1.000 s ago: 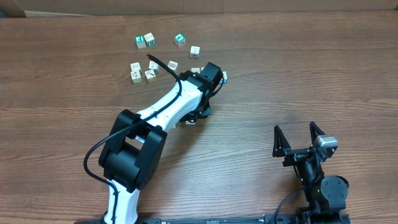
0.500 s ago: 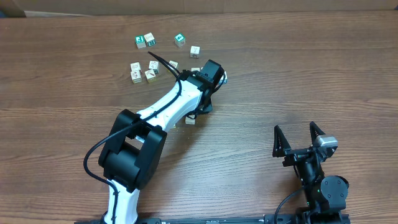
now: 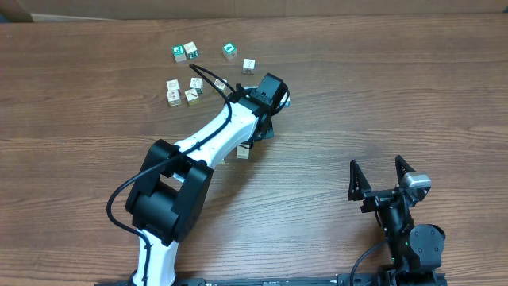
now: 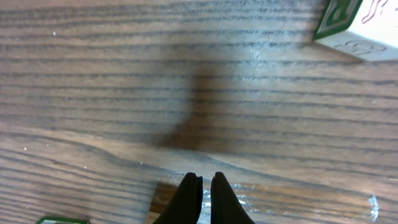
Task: Form a horizontal line
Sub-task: 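Open the left gripper to release the 7 block on the table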
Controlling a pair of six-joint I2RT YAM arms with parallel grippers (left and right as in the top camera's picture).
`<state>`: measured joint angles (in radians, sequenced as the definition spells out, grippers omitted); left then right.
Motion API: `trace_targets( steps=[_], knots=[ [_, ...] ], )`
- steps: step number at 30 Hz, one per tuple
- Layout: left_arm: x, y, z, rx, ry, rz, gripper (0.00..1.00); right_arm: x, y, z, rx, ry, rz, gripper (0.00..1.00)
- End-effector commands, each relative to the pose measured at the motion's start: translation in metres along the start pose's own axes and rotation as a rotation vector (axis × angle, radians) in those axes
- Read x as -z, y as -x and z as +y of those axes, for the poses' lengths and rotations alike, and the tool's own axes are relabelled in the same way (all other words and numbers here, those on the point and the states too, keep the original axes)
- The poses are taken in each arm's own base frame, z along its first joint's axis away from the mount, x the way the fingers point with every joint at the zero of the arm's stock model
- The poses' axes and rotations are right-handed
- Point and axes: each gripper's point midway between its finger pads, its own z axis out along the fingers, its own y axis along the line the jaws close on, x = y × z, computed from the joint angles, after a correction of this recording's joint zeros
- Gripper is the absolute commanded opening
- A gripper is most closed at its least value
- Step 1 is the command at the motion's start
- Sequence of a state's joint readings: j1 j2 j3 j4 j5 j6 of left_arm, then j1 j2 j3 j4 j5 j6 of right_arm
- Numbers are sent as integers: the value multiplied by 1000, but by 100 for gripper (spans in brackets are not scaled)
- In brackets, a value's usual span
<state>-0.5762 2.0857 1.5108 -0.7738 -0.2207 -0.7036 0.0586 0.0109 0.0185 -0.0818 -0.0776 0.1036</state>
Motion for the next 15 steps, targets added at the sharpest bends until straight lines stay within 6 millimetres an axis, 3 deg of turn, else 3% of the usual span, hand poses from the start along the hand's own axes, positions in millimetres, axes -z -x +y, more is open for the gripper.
trace_targets(
  steps=[1, 15],
  knots=[
    [-2, -10, 5, -11, 18, 38, 4, 0, -2, -2, 4, -10, -4, 100],
    [-1, -22, 16, -26, 61, 90, 5, 0, -2, -2, 4, -10, -4, 100]
  ],
)
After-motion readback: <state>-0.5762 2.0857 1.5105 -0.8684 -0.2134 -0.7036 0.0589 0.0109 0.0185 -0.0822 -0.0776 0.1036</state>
